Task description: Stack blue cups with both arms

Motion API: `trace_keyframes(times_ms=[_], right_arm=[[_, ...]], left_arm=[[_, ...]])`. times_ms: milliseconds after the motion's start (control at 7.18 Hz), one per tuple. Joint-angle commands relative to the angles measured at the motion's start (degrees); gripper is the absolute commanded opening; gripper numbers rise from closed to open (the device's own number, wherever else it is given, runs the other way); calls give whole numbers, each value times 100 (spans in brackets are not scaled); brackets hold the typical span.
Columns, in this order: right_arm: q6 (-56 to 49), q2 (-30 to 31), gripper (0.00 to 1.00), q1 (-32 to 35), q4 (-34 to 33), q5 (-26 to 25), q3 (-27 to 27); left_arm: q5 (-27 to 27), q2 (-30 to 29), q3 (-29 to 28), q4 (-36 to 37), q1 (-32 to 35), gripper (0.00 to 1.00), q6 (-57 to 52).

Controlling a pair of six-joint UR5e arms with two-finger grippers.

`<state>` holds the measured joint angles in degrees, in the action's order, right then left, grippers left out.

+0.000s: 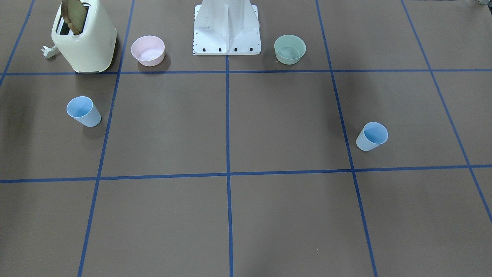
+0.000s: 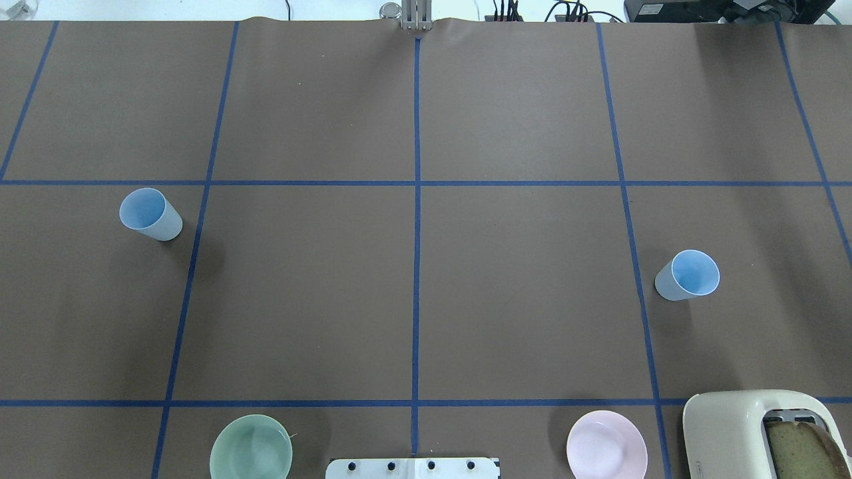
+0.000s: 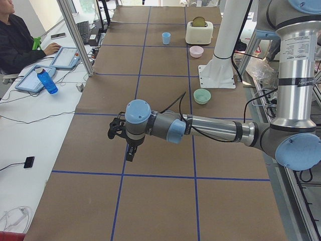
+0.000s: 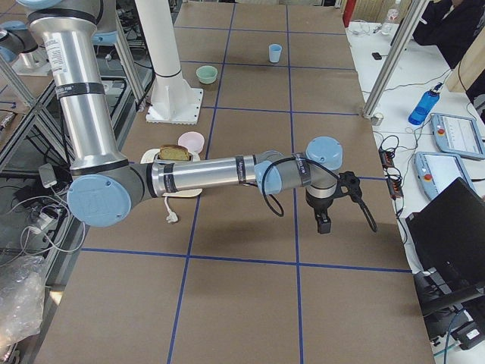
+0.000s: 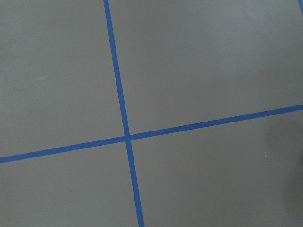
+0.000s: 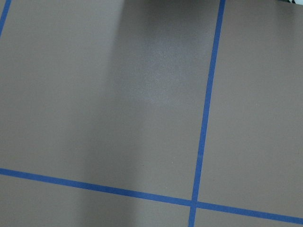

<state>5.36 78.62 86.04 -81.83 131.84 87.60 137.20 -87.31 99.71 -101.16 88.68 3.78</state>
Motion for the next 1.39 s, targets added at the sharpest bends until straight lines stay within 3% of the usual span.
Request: trace_keyframes(times_ms=[0, 1253], right_arm=[[9, -22, 100, 0, -9, 17, -7], [273, 233, 100, -26, 88, 140, 292]], left_arm=[[9, -5, 4, 0, 0, 98, 0], [9, -198, 22, 79, -26, 98, 79]])
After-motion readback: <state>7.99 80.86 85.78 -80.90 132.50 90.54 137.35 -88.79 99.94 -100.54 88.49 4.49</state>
